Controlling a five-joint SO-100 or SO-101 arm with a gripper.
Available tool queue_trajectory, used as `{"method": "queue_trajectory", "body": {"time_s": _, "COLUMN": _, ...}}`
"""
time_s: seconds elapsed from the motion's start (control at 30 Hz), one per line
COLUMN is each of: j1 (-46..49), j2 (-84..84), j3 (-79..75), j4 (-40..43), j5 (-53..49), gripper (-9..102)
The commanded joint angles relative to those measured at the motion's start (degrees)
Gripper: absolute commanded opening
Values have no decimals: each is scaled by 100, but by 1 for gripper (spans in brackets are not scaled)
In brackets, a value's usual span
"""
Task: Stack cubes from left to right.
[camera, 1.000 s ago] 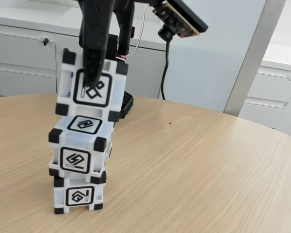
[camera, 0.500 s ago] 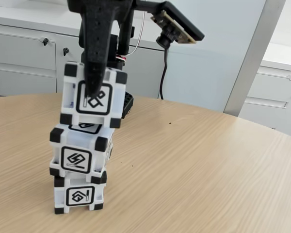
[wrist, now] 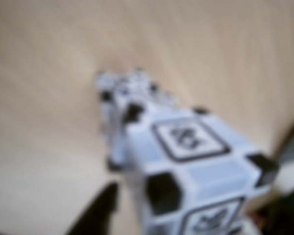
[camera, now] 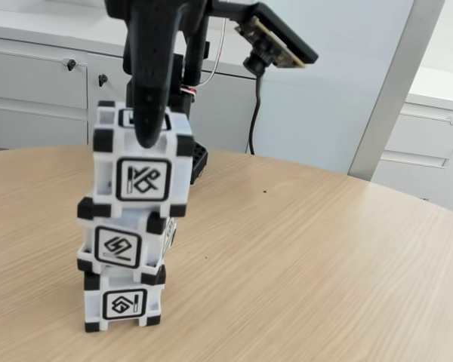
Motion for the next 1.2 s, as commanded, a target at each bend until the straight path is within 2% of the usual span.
{"method": "queue_trajectory", "body": {"time_s": 0.0, "j1": 53, "j2": 123, "j3": -123, "j4": 9, "j5": -18, "gripper": 38}}
{"method": "queue_trajectory", "body": {"time_s": 0.23, "j1": -53, "j2": 246, "j3": -132, "j4": 26, "j5": 193, "gripper": 39}}
{"method": "queue_trajectory", "body": {"time_s": 0.5, "j1": -62, "j2": 1784, "j3": -132, "j4": 35, "j5": 475, "gripper": 36}}
{"method": "queue_trajectory", "body": {"time_s": 0.77, "j1": -123, "j2": 2812, "j3": -132, "j4": -44, "j5": 510, "gripper": 17}}
{"method": "queue_trajectory", "body": {"time_s": 0.83, "j1": -422, "j2": 2953, "j3": -132, "j4": -62, "j5": 571, "gripper": 10}}
{"method": "queue_trajectory", "body": {"time_s": 1.03, "j1": -2030, "j2": 3401, "j3": -132, "j4": -62, "j5": 1072, "gripper": 1}}
{"method": "queue_trajectory", "body": {"time_s": 1.17, "j1": -2839, "j2": 3771, "j3": -132, "j4": -70, "j5": 1336, "gripper": 0}}
